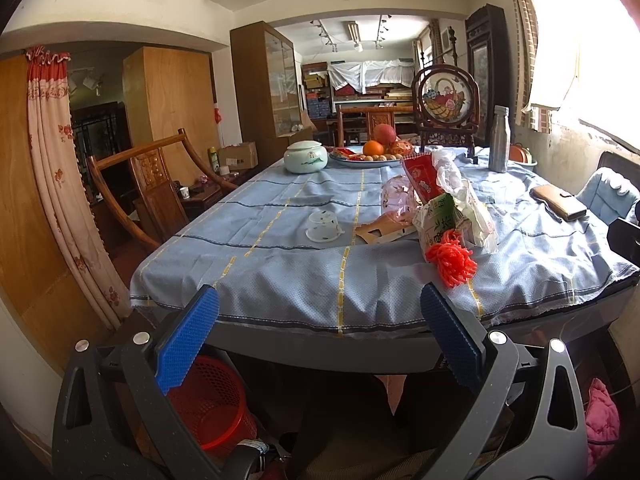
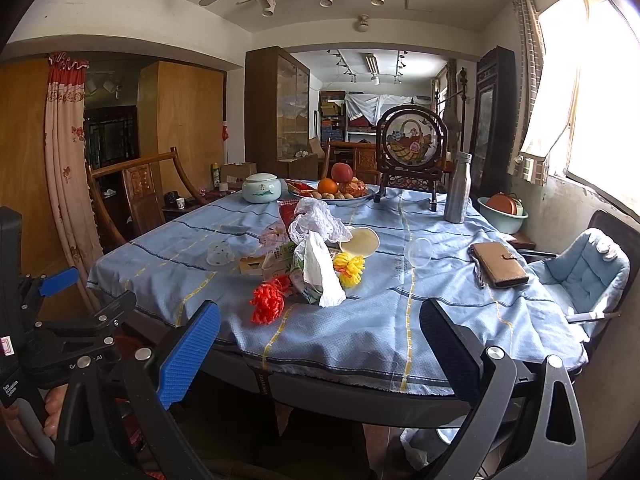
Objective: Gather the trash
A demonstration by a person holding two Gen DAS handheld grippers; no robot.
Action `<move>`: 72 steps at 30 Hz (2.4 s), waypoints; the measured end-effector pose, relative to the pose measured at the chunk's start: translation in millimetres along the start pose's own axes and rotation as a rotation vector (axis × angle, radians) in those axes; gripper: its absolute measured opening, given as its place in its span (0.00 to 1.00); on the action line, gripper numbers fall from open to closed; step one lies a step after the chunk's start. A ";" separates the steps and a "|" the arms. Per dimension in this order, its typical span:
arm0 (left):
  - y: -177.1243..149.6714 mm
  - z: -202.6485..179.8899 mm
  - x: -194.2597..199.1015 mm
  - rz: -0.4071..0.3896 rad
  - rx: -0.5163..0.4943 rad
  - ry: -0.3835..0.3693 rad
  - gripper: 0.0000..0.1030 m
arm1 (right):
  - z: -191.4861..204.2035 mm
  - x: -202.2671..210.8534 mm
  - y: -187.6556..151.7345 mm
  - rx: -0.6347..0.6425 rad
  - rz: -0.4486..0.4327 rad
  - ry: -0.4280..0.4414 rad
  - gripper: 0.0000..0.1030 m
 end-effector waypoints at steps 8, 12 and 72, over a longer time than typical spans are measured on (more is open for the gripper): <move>0.0 0.6 -0.1 0.003 0.001 0.000 0.94 | -1.4 -5.6 -3.2 -0.010 0.003 0.005 0.95; 0.0 0.9 -0.1 0.003 0.004 0.000 0.94 | -1.4 -5.5 -3.0 -0.015 0.001 0.006 0.95; 25.6 -39.4 -133.4 0.113 0.066 -0.354 0.36 | -74.3 -131.0 -28.5 -0.124 0.183 0.079 0.95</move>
Point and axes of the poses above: each gripper's, at about its wrist camera, not at the fingertips, and x roughly against the way its jaws point, z to its left, y to its top, the point moved 7 cm from there along -x, roughly the way its jaws point, and after that the axes turned 13 degrees about -x, right-handed, at the moved point
